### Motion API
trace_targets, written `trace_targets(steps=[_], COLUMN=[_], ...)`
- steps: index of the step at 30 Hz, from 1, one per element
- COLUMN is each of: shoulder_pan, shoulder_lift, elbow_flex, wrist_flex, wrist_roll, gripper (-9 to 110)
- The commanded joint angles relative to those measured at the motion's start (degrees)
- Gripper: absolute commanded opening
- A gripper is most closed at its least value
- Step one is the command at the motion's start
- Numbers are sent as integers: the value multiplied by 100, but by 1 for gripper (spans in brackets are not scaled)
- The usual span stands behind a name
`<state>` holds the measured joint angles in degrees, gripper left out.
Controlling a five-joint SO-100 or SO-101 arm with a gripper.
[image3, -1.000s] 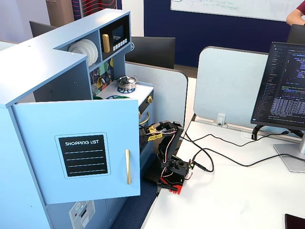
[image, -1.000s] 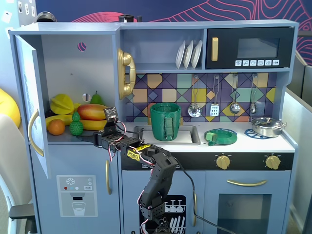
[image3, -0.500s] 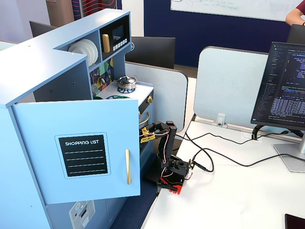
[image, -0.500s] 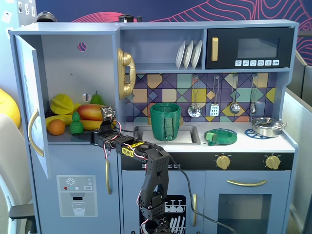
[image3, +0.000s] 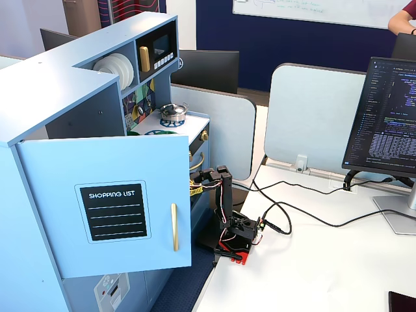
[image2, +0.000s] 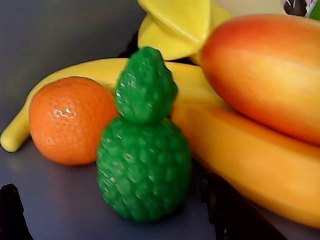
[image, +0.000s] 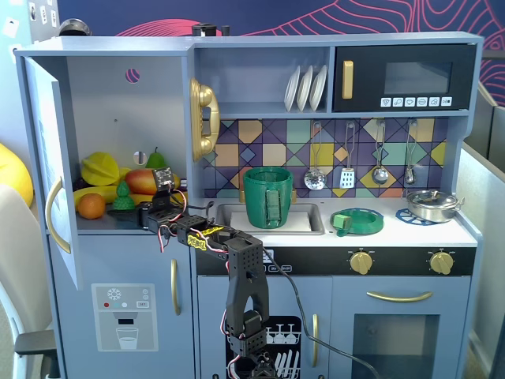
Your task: Pick up the green pineapple from the left cabinet and place it in the green recipient
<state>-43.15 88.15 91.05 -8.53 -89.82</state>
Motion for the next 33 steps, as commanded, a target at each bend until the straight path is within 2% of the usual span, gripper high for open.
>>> trace_targets(steps=[1, 29, 33], shoulder_pan=[-123, -149, -167], shoulder_lift=[-141, -2083, -2224], elbow_flex=[-712, -2909, -3111], wrist_flex=[-193, 185, 211], wrist_roll=[-97, -519, -554], gripper=[40, 39, 35])
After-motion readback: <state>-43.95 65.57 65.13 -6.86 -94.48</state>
